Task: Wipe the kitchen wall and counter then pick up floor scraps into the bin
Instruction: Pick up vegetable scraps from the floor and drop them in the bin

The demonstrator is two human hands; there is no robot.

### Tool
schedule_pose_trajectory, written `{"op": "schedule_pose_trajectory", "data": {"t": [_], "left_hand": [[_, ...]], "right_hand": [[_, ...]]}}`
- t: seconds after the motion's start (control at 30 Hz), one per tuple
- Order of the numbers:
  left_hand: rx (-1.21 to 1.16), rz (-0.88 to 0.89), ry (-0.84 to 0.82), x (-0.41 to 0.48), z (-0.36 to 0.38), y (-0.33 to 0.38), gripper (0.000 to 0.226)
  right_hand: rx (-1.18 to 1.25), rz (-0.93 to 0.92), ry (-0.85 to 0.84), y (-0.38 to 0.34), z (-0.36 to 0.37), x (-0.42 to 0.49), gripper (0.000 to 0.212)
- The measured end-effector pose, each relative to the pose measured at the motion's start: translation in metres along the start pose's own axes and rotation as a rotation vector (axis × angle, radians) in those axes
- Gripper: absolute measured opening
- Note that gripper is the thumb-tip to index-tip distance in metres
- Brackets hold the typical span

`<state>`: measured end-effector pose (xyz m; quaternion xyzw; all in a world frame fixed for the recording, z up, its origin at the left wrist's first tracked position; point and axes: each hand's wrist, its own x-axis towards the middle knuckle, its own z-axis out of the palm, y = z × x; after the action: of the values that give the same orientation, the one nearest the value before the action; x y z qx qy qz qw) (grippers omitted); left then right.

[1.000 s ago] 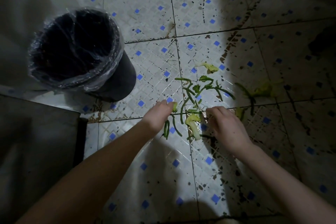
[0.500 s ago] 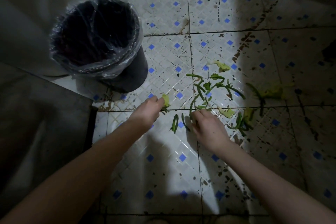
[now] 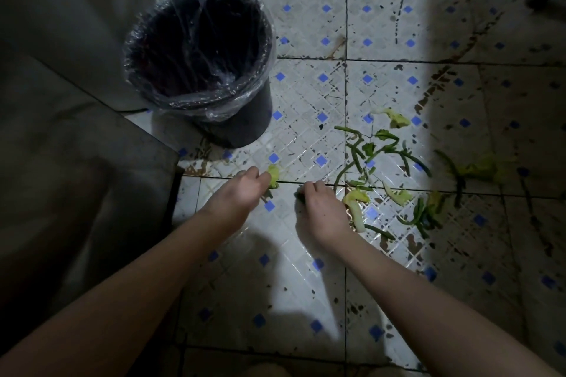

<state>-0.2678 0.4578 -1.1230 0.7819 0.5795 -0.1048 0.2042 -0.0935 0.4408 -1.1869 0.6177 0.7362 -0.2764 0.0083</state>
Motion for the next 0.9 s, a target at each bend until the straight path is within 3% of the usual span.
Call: {"op": "schedule_pose_trajectory", "data": {"t": [0.17, 0.47, 0.6, 0.73, 0.9], "left_hand": [[0.000, -0.019, -0.013, -0.004, -0.005, -0.001, 0.027], [-0.025, 0.010, 0.064, -0.011, -0.034, 0.015, 0.026], [0.005, 0.093, 0.191, -0.014, -0.061, 0.032, 0.038], [0.121, 0.123, 0.316, -0.006, -0.098, 0.036, 0.044], [0.091, 0.057, 0.413, -0.002, -0.150, 0.023, 0.025]], "right_hand": [[-0.113, -0.117, -0.078, -0.001, 0.001, -0.005, 0.037], [-0.118, -0.136, -0.002, 0.019, -0.044, -0.015, 0.030], [-0.159, -0.140, 0.115, 0.023, -0.081, -0.008, 0.046], [-0.154, -0.142, 0.272, 0.015, -0.120, 0.009, 0.045], [-0.154, -0.174, 0.372, -0.004, -0.162, 0.032, 0.037]]}}
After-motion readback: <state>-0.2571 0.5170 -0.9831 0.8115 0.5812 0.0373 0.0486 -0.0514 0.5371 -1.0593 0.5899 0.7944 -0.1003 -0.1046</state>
